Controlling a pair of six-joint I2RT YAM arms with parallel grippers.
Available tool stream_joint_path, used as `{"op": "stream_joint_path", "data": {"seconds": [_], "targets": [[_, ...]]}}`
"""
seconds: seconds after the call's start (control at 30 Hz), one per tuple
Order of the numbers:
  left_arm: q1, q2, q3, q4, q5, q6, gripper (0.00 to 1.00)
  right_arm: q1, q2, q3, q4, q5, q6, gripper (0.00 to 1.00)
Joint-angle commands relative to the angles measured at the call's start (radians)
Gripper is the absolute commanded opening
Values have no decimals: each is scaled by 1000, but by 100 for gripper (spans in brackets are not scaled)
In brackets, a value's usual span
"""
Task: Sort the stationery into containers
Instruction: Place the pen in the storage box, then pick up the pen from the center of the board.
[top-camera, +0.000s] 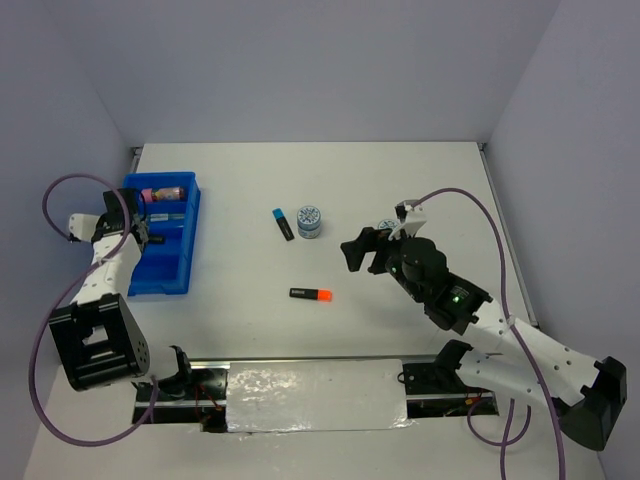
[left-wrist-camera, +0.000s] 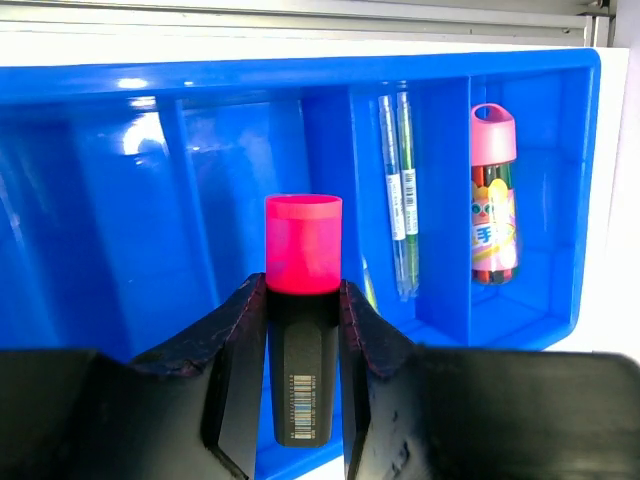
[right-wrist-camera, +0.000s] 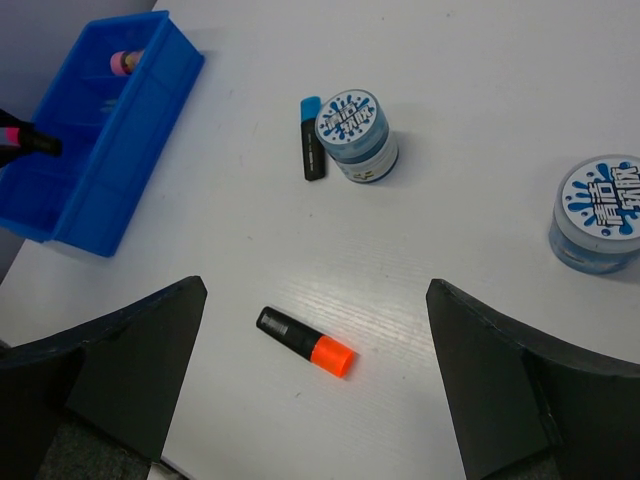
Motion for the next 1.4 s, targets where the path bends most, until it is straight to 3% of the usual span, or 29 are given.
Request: {"op": "stream_joint_path", "data": {"seconds": [0.0, 0.1, 0.2, 0.33, 0.43, 0.47, 0.6, 0.63, 0.7, 0.73, 0.8, 0.93, 1.0, 1.03, 1.13, 1.37], "targets": [[12, 50, 45, 48, -15, -2, 36, -6, 11, -4, 52, -12, -11, 99], [12, 62, 10, 101, 13, 5, 50, -4, 21, -3, 55, -15, -11, 99], [15, 82, 13, 97, 13, 5, 75, -4, 31, 0, 52, -15, -11, 99], [17, 81, 30, 106, 46, 34, 92, -6, 31, 2, 54, -5, -16, 99], [12, 35, 39, 152, 112, 66, 94, -6, 29, 3, 48, 6, -19, 99], [-18, -8, 40, 181, 129, 138, 93, -6, 24, 5, 40, 12, -22, 99], [-282, -71, 128, 250, 97, 408, 99, -11, -5, 12, 11, 66, -34, 99], [-379, -71, 123, 343, 235, 553, 99, -17, -23, 16, -1, 77, -38, 99], [-463, -62, 91, 457, 481, 725, 99, -23, -38, 20, -46, 135, -30, 100], [-488, -52, 20, 585, 772, 770, 99, -43, -51, 26, -72, 165, 10, 100], [-552, -33, -38, 626, 893, 845, 99, -64, -66, 22, -92, 190, 22, 100], [-848, 16, -82, 534, 689, 1115, 99, -98, -107, 5, -65, 124, -11, 100], [-879, 47, -89, 539, 718, 1162, 99, -99, -126, -1, -51, 103, -40, 100], [-877, 77, -79, 517, 811, 1180, 99, -99, -132, -3, -51, 92, -44, 100], [-888, 152, -24, 445, 914, 1228, 99, -101, -152, -9, -52, 95, -53, 100], [-1086, 255, 31, 295, 654, 1354, 99, -101, -181, -21, -31, 61, -77, 100]]}}
